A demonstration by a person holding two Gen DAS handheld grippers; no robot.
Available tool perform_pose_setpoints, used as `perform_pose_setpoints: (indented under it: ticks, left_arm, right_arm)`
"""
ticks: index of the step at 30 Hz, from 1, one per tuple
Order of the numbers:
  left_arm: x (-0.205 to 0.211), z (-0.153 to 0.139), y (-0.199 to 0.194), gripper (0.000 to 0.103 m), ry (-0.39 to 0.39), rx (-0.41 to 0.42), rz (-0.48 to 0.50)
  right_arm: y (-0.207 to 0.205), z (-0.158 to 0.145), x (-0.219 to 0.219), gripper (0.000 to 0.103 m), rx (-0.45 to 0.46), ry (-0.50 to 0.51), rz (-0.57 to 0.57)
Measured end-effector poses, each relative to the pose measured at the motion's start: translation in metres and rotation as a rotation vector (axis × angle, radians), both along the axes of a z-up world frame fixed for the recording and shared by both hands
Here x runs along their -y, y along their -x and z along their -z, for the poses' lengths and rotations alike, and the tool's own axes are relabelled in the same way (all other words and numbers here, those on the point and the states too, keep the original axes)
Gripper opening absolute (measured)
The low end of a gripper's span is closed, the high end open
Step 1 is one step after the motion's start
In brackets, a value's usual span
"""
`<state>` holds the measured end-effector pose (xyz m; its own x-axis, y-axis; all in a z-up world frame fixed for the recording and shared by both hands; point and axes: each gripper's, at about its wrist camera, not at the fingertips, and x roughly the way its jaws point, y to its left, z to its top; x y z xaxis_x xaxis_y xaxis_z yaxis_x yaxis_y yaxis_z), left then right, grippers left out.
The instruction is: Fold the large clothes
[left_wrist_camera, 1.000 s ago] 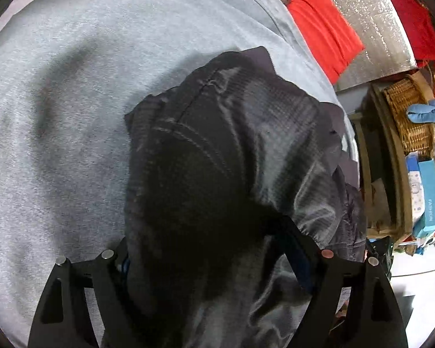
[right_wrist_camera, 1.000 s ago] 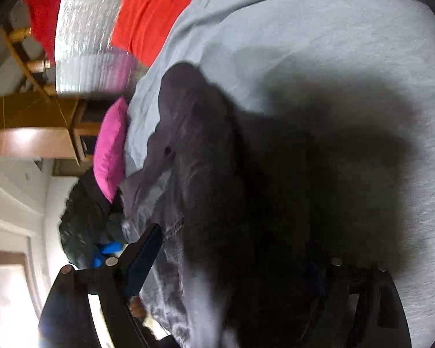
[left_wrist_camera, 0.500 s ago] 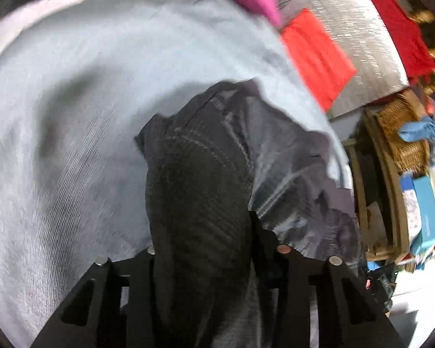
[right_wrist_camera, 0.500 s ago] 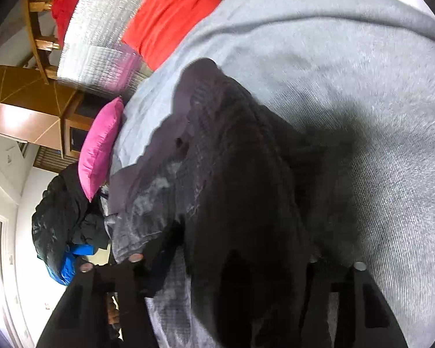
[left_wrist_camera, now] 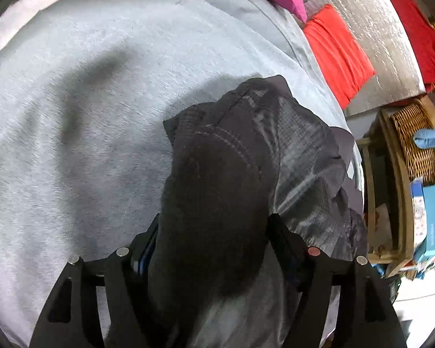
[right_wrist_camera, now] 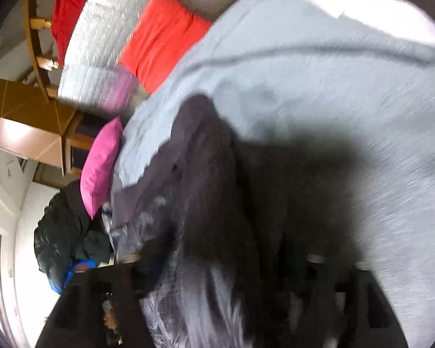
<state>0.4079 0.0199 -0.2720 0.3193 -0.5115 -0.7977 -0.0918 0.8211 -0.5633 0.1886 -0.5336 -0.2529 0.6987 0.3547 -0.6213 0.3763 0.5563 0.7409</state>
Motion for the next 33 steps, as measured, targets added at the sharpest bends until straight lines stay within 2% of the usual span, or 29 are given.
perform_pose_setpoints:
  ticks: [3,5,7,8,10,13,15,17,19,21,22,25,26,28,30,31,33]
  left_arm:
    - [-0.009,0.002,0.003,0.074,0.016,-0.011,-0.009]
    - [-0.020,0.005,0.008,0.074,0.032,-0.019,-0.018]
    - [-0.008,0.002,0.005,0.074,0.010,-0.007,-0.017]
    - [-0.003,0.002,0.005,0.074,-0.001,0.002,-0.007]
    - [0.009,0.001,0.004,0.074,-0.020,0.016,-0.001]
    - [0.019,-0.005,0.012,0.059,-0.080,0.070,0.013]
    - [0.025,-0.014,0.019,0.050,-0.127,0.115,0.025]
    - [0.026,-0.021,0.026,0.039,-0.152,0.150,0.029]
    - [0.028,-0.032,0.034,0.035,-0.178,0.192,0.034]
    - [0.034,-0.039,0.044,0.035,-0.246,0.238,0.050]
    - [0.040,-0.040,0.047,0.035,-0.291,0.257,0.058]
    - [0.058,-0.041,0.057,0.036,-0.439,0.317,0.094]
    - [0.063,-0.041,0.059,0.037,-0.483,0.332,0.105]
    - [0.067,-0.041,0.060,0.039,-0.525,0.347,0.112]
    - [0.065,-0.042,0.064,0.041,-0.559,0.358,0.118]
    - [0.065,-0.042,0.066,0.043,-0.574,0.363,0.121]
    - [0.065,-0.043,0.068,0.044,-0.596,0.369,0.125]
  right_arm:
    - [0.009,0.005,0.011,0.088,0.004,-0.070,0.026]
    - [0.009,0.016,0.012,0.088,-0.047,-0.097,0.035]
    - [0.003,0.027,0.011,0.088,-0.081,-0.134,0.032]
    - [-0.002,0.033,0.008,0.088,-0.077,-0.175,0.015]
    - [-0.010,0.037,0.000,0.088,-0.060,-0.194,-0.017]
    - [-0.025,0.040,-0.025,0.088,-0.018,-0.225,-0.093]
    - [-0.033,0.026,-0.045,0.087,0.005,-0.132,-0.125]
    - [-0.034,0.008,-0.057,0.081,0.055,-0.079,-0.139]
    - [-0.026,-0.017,-0.062,0.069,0.138,-0.041,-0.148]
    - [-0.019,-0.036,-0.067,0.062,0.192,0.031,-0.157]
    - [-0.018,-0.035,-0.069,0.062,0.189,0.062,-0.165]
    - [-0.031,-0.006,-0.070,0.061,0.014,0.169,-0.148]
    - [-0.035,0.010,-0.068,0.061,-0.049,0.170,-0.154]
    - [-0.036,0.016,-0.060,0.063,-0.054,0.125,-0.147]
    - [-0.037,0.010,-0.054,0.064,-0.043,0.119,-0.150]
    - [-0.036,0.009,-0.050,0.072,-0.041,0.124,-0.149]
    - [-0.037,0.007,-0.045,0.078,-0.058,0.125,-0.138]
